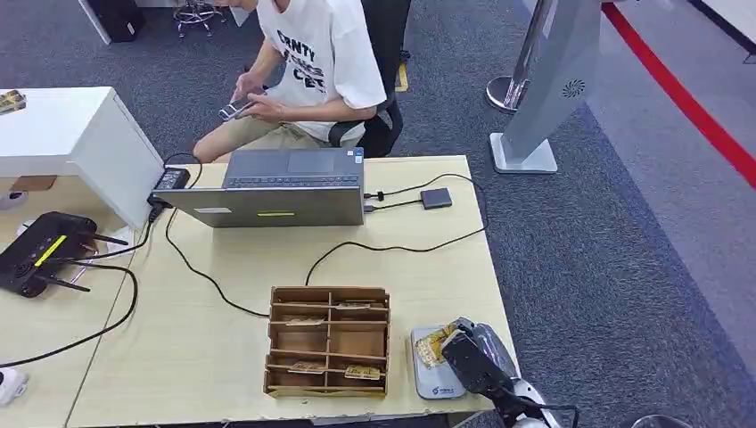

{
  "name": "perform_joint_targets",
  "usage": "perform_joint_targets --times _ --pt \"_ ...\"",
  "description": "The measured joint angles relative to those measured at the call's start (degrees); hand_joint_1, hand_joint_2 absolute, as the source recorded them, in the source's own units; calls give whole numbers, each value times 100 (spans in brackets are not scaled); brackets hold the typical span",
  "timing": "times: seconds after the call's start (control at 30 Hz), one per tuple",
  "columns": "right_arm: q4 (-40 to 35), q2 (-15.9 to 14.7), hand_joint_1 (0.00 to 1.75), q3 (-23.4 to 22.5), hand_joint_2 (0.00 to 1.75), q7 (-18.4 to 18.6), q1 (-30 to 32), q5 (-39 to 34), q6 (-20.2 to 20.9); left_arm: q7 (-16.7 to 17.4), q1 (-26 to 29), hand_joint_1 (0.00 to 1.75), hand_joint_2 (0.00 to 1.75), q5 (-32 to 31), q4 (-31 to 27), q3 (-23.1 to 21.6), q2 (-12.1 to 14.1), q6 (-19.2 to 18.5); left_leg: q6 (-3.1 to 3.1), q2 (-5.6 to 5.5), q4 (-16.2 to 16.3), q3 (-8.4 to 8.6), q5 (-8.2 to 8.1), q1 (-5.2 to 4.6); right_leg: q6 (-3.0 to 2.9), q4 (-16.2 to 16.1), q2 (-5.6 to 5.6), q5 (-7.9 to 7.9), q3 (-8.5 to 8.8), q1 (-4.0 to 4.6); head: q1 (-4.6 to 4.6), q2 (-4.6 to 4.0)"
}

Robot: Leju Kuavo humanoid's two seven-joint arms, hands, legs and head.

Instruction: Pass the card to the sensor for recognition and then transmit it.

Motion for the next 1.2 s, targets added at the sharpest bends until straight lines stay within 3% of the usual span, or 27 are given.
perform_joint_targets --times 1.2 --pt "33 9 175 -9 175 -11 -6 -19 13 2 0 0 0 2 0 -6 -2 2 0 0 0 11 0 0 0 -1 0 0 11 0 0 0"
